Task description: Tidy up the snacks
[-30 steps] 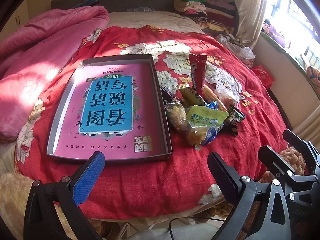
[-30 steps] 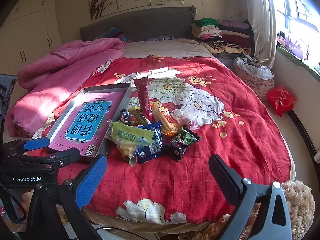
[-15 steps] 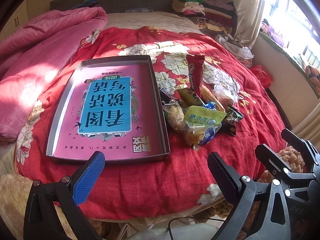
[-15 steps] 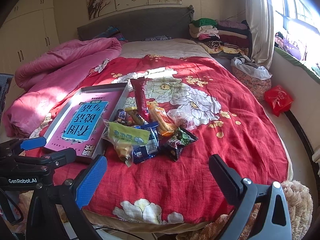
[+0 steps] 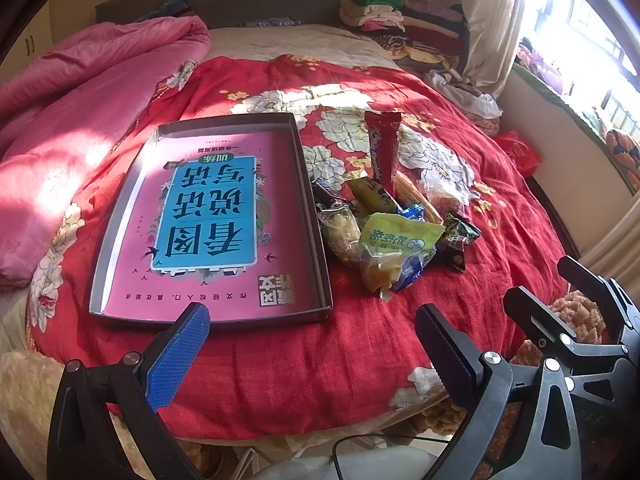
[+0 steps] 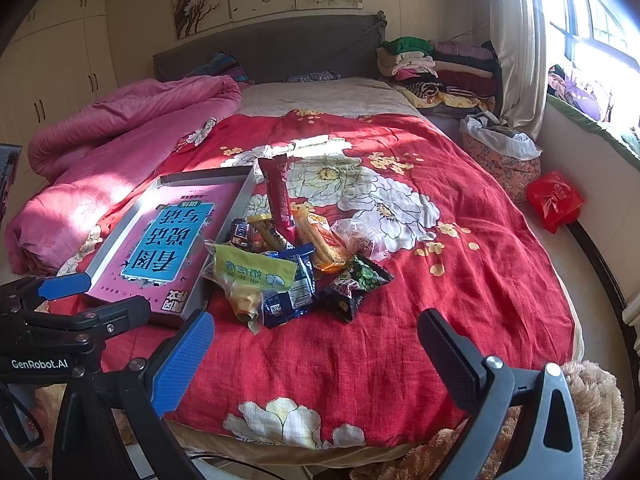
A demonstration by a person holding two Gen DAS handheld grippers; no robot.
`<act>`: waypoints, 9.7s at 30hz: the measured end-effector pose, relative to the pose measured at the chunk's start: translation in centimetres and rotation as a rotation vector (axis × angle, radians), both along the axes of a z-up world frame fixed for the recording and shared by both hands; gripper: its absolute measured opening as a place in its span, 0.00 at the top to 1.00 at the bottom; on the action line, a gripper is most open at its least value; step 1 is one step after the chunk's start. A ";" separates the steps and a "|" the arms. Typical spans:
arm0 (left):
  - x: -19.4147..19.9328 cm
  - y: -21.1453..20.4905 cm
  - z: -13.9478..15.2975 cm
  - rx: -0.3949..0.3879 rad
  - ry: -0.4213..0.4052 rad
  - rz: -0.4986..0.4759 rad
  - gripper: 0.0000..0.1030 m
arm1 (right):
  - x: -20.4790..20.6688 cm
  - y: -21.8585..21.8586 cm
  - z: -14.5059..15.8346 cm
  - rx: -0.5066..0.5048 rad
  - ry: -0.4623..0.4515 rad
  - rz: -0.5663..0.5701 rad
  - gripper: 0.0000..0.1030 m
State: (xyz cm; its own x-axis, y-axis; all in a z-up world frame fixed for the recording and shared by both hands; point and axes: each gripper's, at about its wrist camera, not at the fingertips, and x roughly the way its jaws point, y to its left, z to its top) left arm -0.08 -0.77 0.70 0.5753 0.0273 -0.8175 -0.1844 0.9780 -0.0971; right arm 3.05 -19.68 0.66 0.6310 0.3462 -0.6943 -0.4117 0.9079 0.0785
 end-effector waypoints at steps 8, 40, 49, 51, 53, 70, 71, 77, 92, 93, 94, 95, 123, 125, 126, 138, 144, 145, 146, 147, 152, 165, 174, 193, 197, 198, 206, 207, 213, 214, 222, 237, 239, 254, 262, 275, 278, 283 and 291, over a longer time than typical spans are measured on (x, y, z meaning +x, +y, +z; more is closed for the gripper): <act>0.0 0.0 0.0 -0.011 -0.003 -0.006 0.01 | 0.0 0.0 0.0 0.000 0.000 0.001 0.00; 1.4 -1.3 -0.6 -0.031 0.004 -0.064 0.01 | 1.5 -1.3 -0.7 0.030 0.037 -0.046 0.00; 2.9 -2.0 -1.3 -0.060 0.018 -0.097 0.01 | 2.9 -2.2 -0.8 0.026 0.036 -0.067 0.00; 3.2 -2.2 -1.6 -0.066 0.024 -0.106 0.01 | 3.3 -2.3 -0.9 0.025 0.038 -0.068 0.00; 3.5 -2.4 -1.8 -0.066 0.024 -0.114 0.01 | 3.8 -2.4 -0.9 0.025 0.044 -0.071 0.00; 6.0 -4.3 -4.5 -0.125 0.104 -0.162 0.22 | 9.5 -2.7 -4.8 -0.012 0.213 -0.057 0.00; 6.1 -4.3 -4.7 -0.130 0.109 -0.156 0.22 | 9.8 -2.7 -5.0 -0.014 0.224 -0.053 0.00; 7.0 -4.3 -5.6 -0.141 0.120 -0.137 0.26 | 11.5 -2.4 -6.0 0.004 0.264 -0.044 0.00; 8.6 -3.4 -7.5 -0.191 0.145 -0.102 0.45 | 12.5 -1.5 -7.2 0.054 0.338 -0.015 0.10; 8.8 -3.4 -7.6 -0.188 0.143 -0.101 0.45 | 12.6 -1.4 -7.3 0.054 0.342 -0.013 0.12; 8.8 -3.4 -7.6 -0.185 0.138 -0.101 0.45 | 12.7 -1.3 -7.4 0.055 0.347 -0.012 0.14; 9.0 -3.3 -7.6 -0.185 0.135 -0.101 0.45 | 12.8 -1.3 -7.5 0.058 0.353 -0.011 0.15; 9.6 -3.2 -8.2 -0.232 0.105 -0.131 0.52 | 13.4 0.0 -8.7 0.093 0.368 0.053 0.58; 9.6 -3.1 -8.2 -0.240 0.101 -0.133 0.53 | 13.3 -0.2 -8.5 0.108 0.358 0.051 0.59; 9.5 -3.0 -8.2 -0.242 0.100 -0.135 0.53 | 13.3 -0.3 -8.3 0.114 0.352 0.051 0.59; 9.0 -1.8 -8.2 -0.295 0.060 -0.138 0.66 | 12.6 -0.1 -7.6 0.110 0.308 0.068 0.60; 8.5 -1.8 -7.6 -0.328 0.043 -0.156 0.66 | 12.1 -0.5 -7.2 0.124 0.293 0.070 0.61; 8.4 -1.9 -7.4 -0.327 0.037 -0.163 0.66 | 12.0 -0.6 -7.1 0.126 0.287 0.070 0.61; 8.3 -2.0 -7.1 -0.324 0.031 -0.169 0.66 | 11.9 -0.6 -6.9 0.126 0.278 0.070 0.61; 8.2 -2.1 -6.9 -0.323 0.026 -0.175 0.66 | 11.8 -0.6 -6.8 0.126 0.270 0.071 0.61; 7.7 -1.6 -5.9 -0.315 0.001 -0.171 0.66 | 11.2 -0.6 -5.8 0.154 0.232 0.090 0.61; 6.6 2.4 -4.1 -0.318 -0.057 -0.073 0.66 | 9.0 1.9 -3.0 0.184 0.102 0.212 0.61; 5.4 5.5 -3.0 -0.307 -0.090 0.005 0.66 | 8.0 4.1 -2.5 0.187 0.094 0.274 0.61; 2.5 12.1 -2.2 -0.271 -0.106 0.178 0.66 | 5.3 13.1 -1.7 0.175 0.101 0.489 0.61; 2.1 12.9 -2.6 -0.286 -0.086 0.198 0.66 | 4.8 14.6 -2.1 0.162 0.113 0.514 0.61; 2.2 13.1 -2.8 -0.291 -0.079 0.201 0.66 | 4.7 14.8 -2.3 0.160 0.118 0.518 0.61; 2.5 13.9 -4.5 -0.303 -0.021 0.230 0.66 | 4.4 16.5 -3.7 0.123 0.154 0.549 0.61; 2.5 13.8 -4.7 -0.307 -0.012 0.232 0.66 | 4.3 16.6 -4.0 0.117 0.158 0.551 0.61; 2.9 13.8 -6.0 -0.313 0.026 0.241 0.66 | 4.4 16.5 -5.1 0.103 0.185 0.544 0.61; 3.0 13.8 -6.2 -0.313 0.030 0.243 0.66 | 4.4 16.5 -5.2 0.100 0.186 0.543 0.61; 3.1 14.7 -6.7 -0.303 0.045 0.287 0.66 | 4.5 16.5 -5.9 0.094 0.206 0.539 0.61; 3.6 14.2 -7.7 -0.294 0.087 0.271 0.66 | 4.2 17.1 -6.8 0.044 0.232 0.562 0.60; 3.7 14.1 -7.8 -0.292 0.093 0.268 0.66 | 4.0 17.1 -6.8 0.040 0.233 0.568 0.60; 3.9 13.7 -8.3 -0.280 0.117 0.261 0.66 | 3.9 16.5 -6.7 0.056 0.239 0.561 0.60; 3.9 14.0 -8.2 -0.285 0.114 0.273 0.65 | 4.1 16.2 -6.5 0.071 0.232 0.549 0.60; 3.3 14.3 -6.6 -0.262 0.040 0.297 0.52 | 4.3 15.8 -6.0 0.089 0.219 0.529 0.60; 3.3 14.3 -6.4 -0.259 0.034 0.298 0.50 | 4.4 15.6 -5.9 0.092 0.218 0.521 0.60; 3.2 14.4 -6.1 -0.267 0.020 0.293 0.46 | 4.5 15.3 -5.7 0.100 0.210 0.507 0.60; 3.1 13.3 -4.7 -0.249 -0.040 0.247 0.37 | 4.6 14.8 -5.1 0.109 0.178 0.491 0.60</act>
State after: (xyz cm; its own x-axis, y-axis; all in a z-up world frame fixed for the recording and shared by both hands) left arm 3.05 12.57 -3.98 0.6078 -0.0273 -0.7936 -0.4042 0.8496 -0.3388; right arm 7.63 -4.84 -4.46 0.2518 0.6470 -0.7197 -0.7580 0.5942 0.2690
